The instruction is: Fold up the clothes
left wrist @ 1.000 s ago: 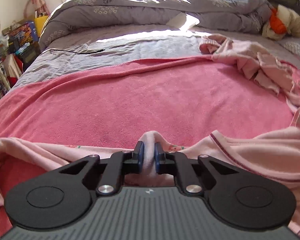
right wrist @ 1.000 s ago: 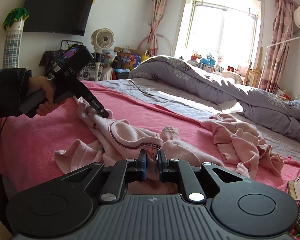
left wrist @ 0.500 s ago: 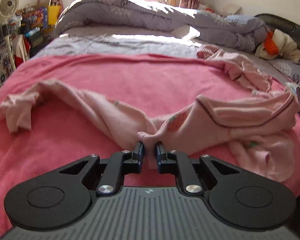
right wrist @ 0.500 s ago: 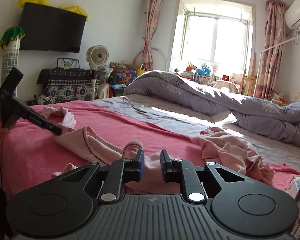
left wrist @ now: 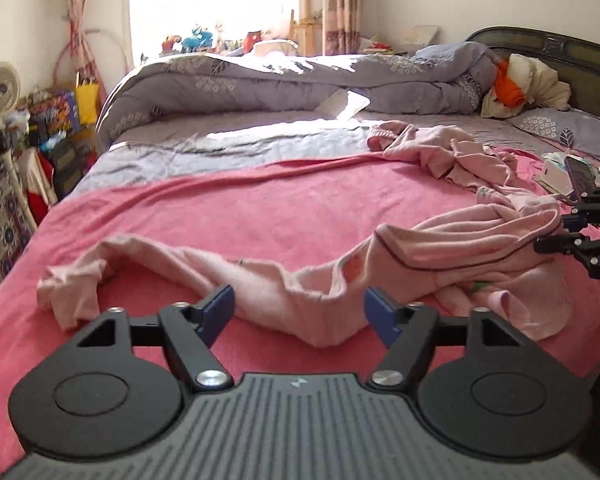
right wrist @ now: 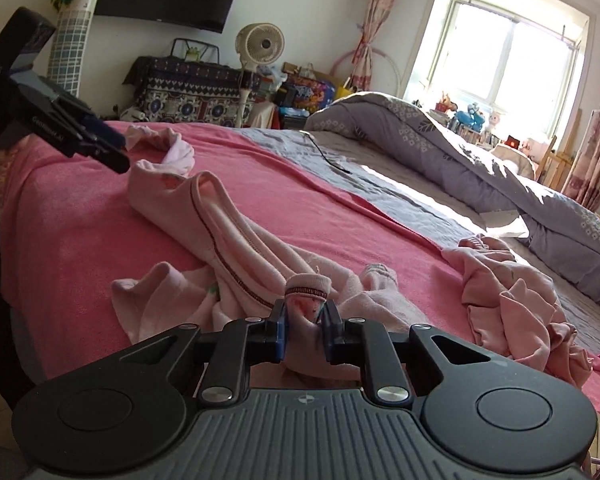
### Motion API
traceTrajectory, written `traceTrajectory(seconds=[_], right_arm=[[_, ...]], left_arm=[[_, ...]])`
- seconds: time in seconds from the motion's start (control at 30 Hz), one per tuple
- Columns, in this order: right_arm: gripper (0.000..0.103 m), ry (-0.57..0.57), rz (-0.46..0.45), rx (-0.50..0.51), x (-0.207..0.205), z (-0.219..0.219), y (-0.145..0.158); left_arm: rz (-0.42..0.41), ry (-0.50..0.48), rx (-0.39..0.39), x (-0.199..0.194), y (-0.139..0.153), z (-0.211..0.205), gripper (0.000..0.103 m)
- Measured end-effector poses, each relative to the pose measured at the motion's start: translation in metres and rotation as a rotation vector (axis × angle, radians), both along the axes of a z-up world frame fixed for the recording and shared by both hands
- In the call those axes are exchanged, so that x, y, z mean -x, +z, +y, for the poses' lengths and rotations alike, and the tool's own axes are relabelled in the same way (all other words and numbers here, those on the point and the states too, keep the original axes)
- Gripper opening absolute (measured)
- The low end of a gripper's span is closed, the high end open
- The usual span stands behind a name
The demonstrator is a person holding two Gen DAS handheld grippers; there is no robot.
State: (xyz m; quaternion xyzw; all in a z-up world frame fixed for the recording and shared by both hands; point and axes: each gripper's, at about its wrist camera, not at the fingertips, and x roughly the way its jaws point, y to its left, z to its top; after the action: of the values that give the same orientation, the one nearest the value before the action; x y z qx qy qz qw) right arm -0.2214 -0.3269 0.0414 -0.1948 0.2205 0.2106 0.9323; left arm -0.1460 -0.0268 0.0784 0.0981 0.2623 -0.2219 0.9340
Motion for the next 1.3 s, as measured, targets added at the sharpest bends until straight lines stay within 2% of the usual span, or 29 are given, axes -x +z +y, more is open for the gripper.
traceTrajectory(seconds=[0.17, 0.27, 0.33, 0.4, 0.43, 0.47, 0.57, 0.6, 0.63, 0.7, 0.73, 0.77, 0.8, 0.83, 0.87, 0.97, 1.03, 1.1, 1.13, 1.2, 1.23, 1.3], right_arm=[[0.026, 0.107, 0.039, 0.095, 0.028, 0.007, -0.006], [0.033, 0.148, 0.061, 0.117, 0.034, 0.007, -0.004], [0.042, 0.177, 0.061, 0.133, 0.038, 0.007, 0.000], [0.054, 0.196, 0.028, 0.145, 0.042, 0.006, 0.008], [0.054, 0.181, 0.005, 0.137, 0.040, 0.003, 0.013], [0.057, 0.165, -0.018, 0.128, 0.037, 0.000, 0.019], [0.068, 0.015, -0.072, 0.048, 0.011, -0.014, 0.035], [0.069, -0.060, -0.055, -0.019, -0.005, -0.021, 0.039], [0.069, -0.096, 0.018, -0.095, -0.023, -0.028, 0.038], [0.066, -0.152, 0.179, -0.231, -0.057, -0.039, 0.030], [0.060, -0.176, 0.243, -0.262, -0.067, -0.041, 0.023], [0.038, -0.206, 0.258, -0.270, -0.070, -0.042, 0.016], [0.026, -0.237, 0.271, -0.277, -0.072, -0.044, 0.010], [0.025, -0.249, 0.251, -0.305, -0.068, -0.048, 0.010], [0.017, -0.266, 0.224, -0.346, -0.062, -0.056, 0.014], [0.015, -0.355, 0.070, -0.377, -0.036, -0.077, 0.035], [0.015, -0.375, -0.032, -0.300, -0.021, -0.083, 0.048], [0.016, -0.329, -0.069, -0.235, -0.013, -0.086, 0.055], [0.018, -0.311, -0.084, -0.199, -0.011, -0.086, 0.056], [0.037, -0.253, -0.083, -0.138, -0.009, -0.081, 0.056], [0.043, -0.216, -0.083, -0.122, -0.007, -0.078, 0.056], [0.060, -0.061, -0.066, -0.123, -0.001, -0.067, 0.055]], left_arm=[[-0.112, -0.142, -0.194, -0.012, -0.013, -0.053, 0.097], [-0.078, -0.183, -0.304, -0.024, -0.039, -0.079, 0.097], [-0.037, -0.187, -0.356, -0.029, -0.057, -0.089, 0.095], [-0.041, -0.203, -0.363, -0.023, -0.069, -0.089, 0.083], [-0.050, -0.211, -0.354, -0.019, -0.070, -0.088, 0.080], [-0.045, -0.219, -0.348, -0.016, -0.070, -0.088, 0.072], [-0.032, -0.221, -0.339, -0.011, -0.069, -0.085, 0.069], [-0.031, -0.217, -0.337, -0.010, -0.069, -0.085, 0.069], [-0.030, -0.213, -0.334, -0.010, -0.069, -0.085, 0.069], [-0.026, -0.205, -0.329, -0.010, -0.068, -0.085, 0.069], [-0.028, -0.200, -0.327, -0.009, -0.067, -0.085, 0.069], [-0.029, -0.195, -0.326, -0.007, -0.066, -0.085, 0.068], [-0.030, -0.190, -0.325, -0.006, -0.066, -0.084, 0.065], [-0.031, -0.185, -0.323, -0.005, -0.065, -0.084, 0.065], [-0.036, -0.183, -0.325, -0.003, -0.064, -0.084, 0.064], [-0.072, -0.194, -0.354, 0.006, -0.064, -0.086, 0.064], [-0.076, -0.198, -0.349, 0.008, -0.065, -0.086, 0.063], [-0.070, -0.194, -0.333, 0.007, -0.065, -0.084, 0.063], [-0.067, -0.192, -0.324, 0.006, -0.065, -0.083, 0.063], [-0.062, -0.188, -0.306, 0.006, -0.064, -0.081, 0.063], [-0.061, -0.187, -0.299, 0.006, -0.063, -0.080, 0.063], [-0.080, -0.180, -0.286, 0.006, -0.061, -0.078, 0.064]])
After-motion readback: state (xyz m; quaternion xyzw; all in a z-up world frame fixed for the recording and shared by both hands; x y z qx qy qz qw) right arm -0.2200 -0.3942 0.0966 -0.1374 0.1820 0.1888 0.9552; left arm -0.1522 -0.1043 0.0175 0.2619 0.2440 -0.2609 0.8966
